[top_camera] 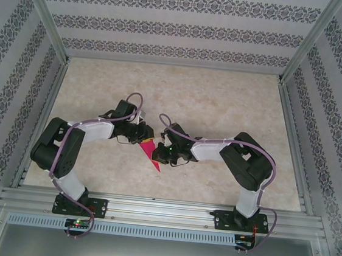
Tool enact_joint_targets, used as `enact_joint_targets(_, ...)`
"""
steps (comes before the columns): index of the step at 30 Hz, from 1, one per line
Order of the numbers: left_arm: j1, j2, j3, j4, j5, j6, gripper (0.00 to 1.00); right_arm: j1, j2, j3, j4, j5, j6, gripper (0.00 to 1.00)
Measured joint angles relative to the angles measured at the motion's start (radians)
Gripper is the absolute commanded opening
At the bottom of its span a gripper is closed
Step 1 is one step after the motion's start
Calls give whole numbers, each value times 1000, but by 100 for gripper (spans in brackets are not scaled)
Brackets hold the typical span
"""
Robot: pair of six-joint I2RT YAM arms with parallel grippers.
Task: Fold a paper plane with a square sheet of paper (pick it up from the middle)
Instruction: Fold the wing for the fifth time at the center of the table.
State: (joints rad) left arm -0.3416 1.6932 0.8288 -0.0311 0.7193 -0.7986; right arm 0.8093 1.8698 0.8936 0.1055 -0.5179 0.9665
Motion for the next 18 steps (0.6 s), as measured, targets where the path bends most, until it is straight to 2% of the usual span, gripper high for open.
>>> enact_joint_targets(6, -5, 89, -11, 32, -4, -18, 20, 0, -1, -8, 16, -2, 4, 0)
enact_joint_targets(18, -5, 97, -11, 44, -8, -17, 19, 0, -18, -8, -1, -2, 4, 0)
